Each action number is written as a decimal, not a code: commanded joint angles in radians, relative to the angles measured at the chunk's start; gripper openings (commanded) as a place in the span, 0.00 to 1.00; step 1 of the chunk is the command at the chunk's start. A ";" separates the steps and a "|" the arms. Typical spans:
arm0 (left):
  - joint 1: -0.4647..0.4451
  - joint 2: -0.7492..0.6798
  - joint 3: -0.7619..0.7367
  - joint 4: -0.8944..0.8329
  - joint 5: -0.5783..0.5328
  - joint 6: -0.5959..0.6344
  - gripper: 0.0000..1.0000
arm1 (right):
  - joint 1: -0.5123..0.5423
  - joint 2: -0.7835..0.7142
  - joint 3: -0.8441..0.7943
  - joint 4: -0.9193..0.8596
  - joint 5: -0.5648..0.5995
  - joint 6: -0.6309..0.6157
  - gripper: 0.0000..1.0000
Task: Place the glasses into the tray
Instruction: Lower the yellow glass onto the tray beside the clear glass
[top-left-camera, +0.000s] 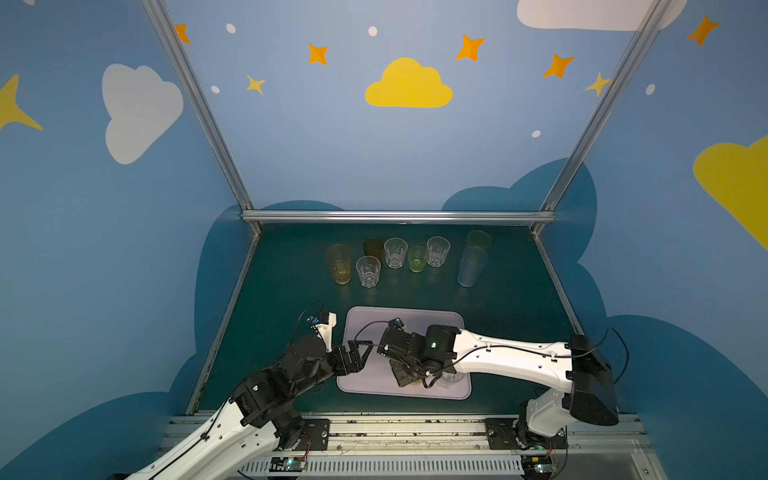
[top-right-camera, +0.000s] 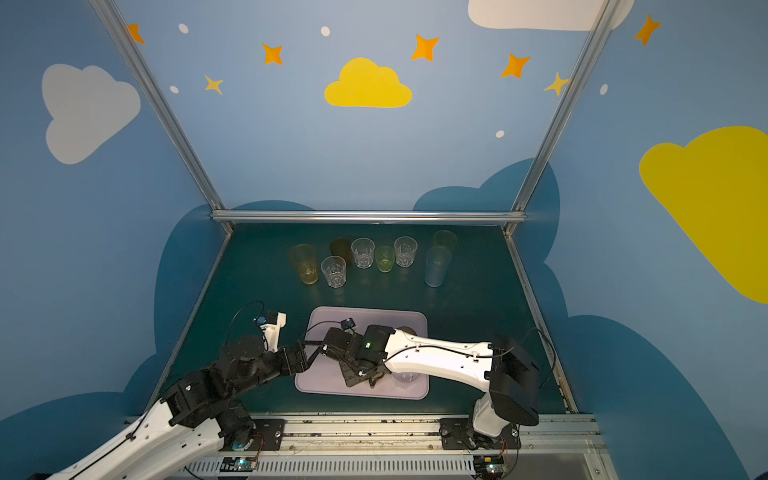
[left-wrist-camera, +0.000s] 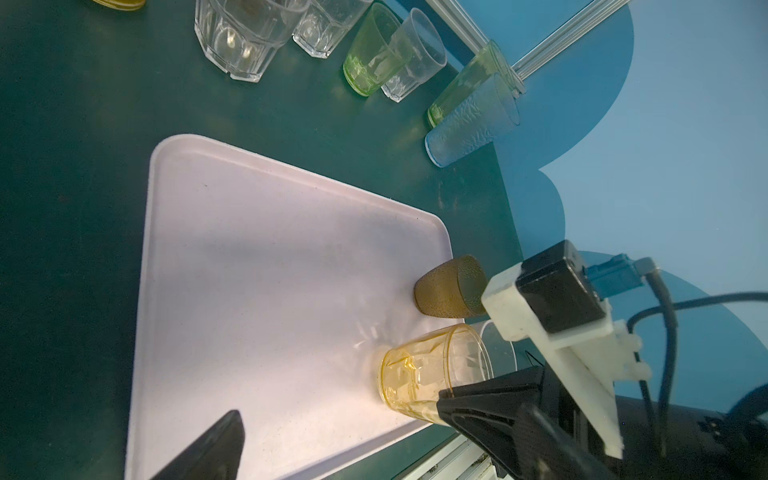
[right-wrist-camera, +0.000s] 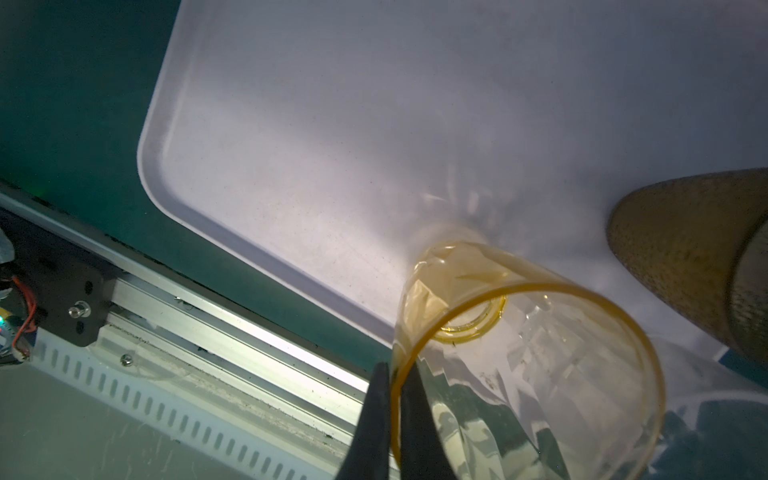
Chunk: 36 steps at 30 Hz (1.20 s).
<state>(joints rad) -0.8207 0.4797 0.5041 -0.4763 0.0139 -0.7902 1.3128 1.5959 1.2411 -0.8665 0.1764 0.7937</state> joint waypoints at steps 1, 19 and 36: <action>0.002 -0.007 -0.001 -0.008 -0.009 0.001 1.00 | 0.009 0.012 -0.013 -0.027 0.014 0.018 0.00; 0.001 -0.013 -0.003 -0.014 -0.012 0.004 1.00 | 0.017 0.035 0.001 -0.002 0.006 0.009 0.22; 0.002 -0.072 0.013 -0.062 -0.039 -0.005 1.00 | 0.017 -0.007 0.036 0.012 0.050 -0.006 0.51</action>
<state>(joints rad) -0.8204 0.4133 0.5041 -0.5064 0.0025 -0.7906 1.3239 1.6257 1.2549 -0.8566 0.1989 0.8024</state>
